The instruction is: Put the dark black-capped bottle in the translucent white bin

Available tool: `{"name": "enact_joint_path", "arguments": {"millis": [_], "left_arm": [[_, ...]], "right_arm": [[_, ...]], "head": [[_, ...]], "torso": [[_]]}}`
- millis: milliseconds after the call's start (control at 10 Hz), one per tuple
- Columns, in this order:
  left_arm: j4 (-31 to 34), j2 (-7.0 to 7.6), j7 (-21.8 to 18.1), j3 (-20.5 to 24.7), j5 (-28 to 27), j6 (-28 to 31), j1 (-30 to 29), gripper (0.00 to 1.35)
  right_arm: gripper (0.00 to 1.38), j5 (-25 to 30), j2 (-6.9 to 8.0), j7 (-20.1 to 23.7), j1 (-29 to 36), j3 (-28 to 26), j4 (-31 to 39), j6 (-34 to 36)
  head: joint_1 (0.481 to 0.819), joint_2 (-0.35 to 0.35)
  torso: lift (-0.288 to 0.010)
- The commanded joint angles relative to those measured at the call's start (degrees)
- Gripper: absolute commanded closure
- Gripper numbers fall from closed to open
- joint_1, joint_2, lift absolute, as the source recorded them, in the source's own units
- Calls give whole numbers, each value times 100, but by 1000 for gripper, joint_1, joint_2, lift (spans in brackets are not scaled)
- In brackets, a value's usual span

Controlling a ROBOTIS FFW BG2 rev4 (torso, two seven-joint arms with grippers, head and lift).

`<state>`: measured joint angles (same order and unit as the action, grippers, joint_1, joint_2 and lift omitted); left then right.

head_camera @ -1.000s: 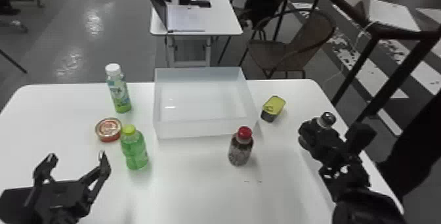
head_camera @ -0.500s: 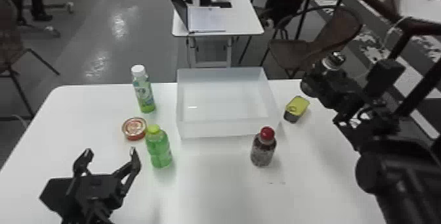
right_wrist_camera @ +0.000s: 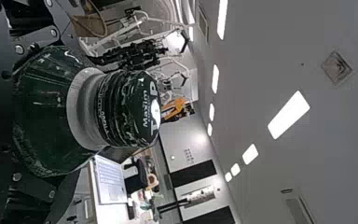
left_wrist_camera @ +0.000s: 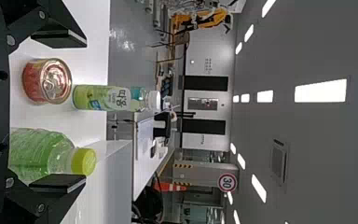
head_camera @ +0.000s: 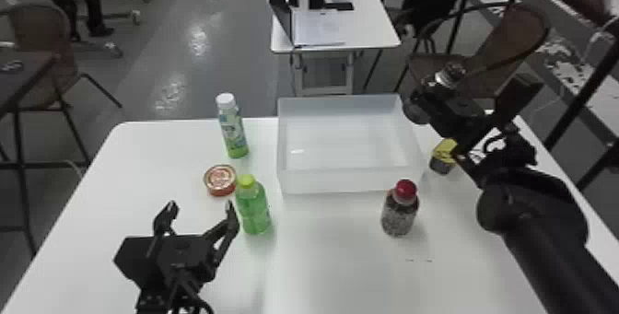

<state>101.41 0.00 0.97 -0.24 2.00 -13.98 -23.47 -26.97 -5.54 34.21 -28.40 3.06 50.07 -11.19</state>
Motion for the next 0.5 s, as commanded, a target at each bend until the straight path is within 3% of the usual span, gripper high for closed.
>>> {"name": "enact_joint_path", "arguments": {"millis": [0,400], "left_arm": [[-25,-15,0,-20,2,9,35,262],[-69,-15,0,-47,11,0,88,262]], "right_arm": [[759,-160,53,60,-306,178,-753,-191],[756,-397,88,253,-236,204,-1518,-279]], "head": [[692,53],[695,57]], "torso": [[-64],[-64]]}}
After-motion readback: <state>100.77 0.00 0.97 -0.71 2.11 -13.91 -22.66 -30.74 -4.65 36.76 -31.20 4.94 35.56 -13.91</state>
